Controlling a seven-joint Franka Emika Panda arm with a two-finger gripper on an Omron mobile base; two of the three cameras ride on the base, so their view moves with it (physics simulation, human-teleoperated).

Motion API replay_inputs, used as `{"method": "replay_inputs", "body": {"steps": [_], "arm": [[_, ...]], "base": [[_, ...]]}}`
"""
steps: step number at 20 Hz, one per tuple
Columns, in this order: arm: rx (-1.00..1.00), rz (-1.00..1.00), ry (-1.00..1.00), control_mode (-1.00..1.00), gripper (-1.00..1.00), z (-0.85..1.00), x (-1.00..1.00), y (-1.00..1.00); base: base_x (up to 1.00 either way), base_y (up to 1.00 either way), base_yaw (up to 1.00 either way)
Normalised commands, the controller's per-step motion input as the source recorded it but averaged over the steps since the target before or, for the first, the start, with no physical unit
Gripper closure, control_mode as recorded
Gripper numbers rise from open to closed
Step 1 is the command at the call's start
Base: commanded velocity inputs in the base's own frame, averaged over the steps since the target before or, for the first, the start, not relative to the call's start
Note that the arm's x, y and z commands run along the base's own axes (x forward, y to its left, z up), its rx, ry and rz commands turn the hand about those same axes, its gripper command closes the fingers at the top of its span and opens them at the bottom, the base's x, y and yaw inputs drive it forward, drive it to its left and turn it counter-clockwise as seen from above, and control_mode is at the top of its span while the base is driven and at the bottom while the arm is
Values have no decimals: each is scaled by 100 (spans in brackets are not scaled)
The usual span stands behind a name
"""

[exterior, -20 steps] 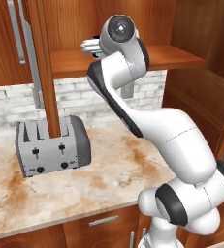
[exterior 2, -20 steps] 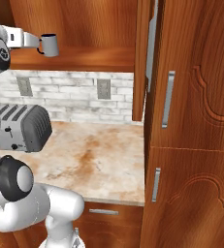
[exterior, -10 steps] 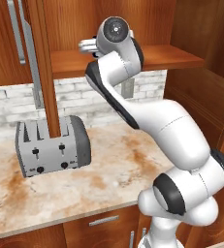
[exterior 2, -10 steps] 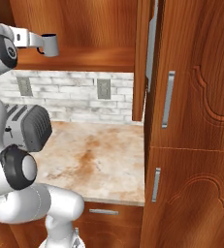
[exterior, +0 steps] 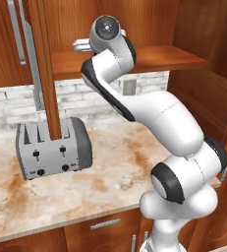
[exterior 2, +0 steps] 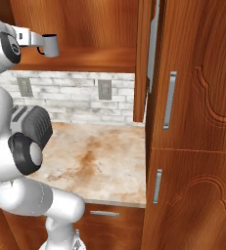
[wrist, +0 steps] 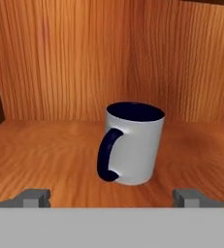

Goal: Open the cabinet directly in front. Then move the liquor and the mug to the dining counter with the candle on it.

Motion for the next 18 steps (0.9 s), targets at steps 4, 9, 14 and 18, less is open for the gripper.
{"method": "replay_inputs", "body": {"steps": [4, 9, 14, 18], "arm": [[-1, 0, 4, -100, -100, -1, 41, 6], [-6, 0, 1, -100, -100, -12, 35, 1], [-5, 0, 0, -100, -100, -13, 18, 0], [-1, 0, 0, -100, -100, -5, 15, 0]], "base": [[0, 0, 0], [0, 0, 0], [0, 0, 0], [0, 0, 0]]}}
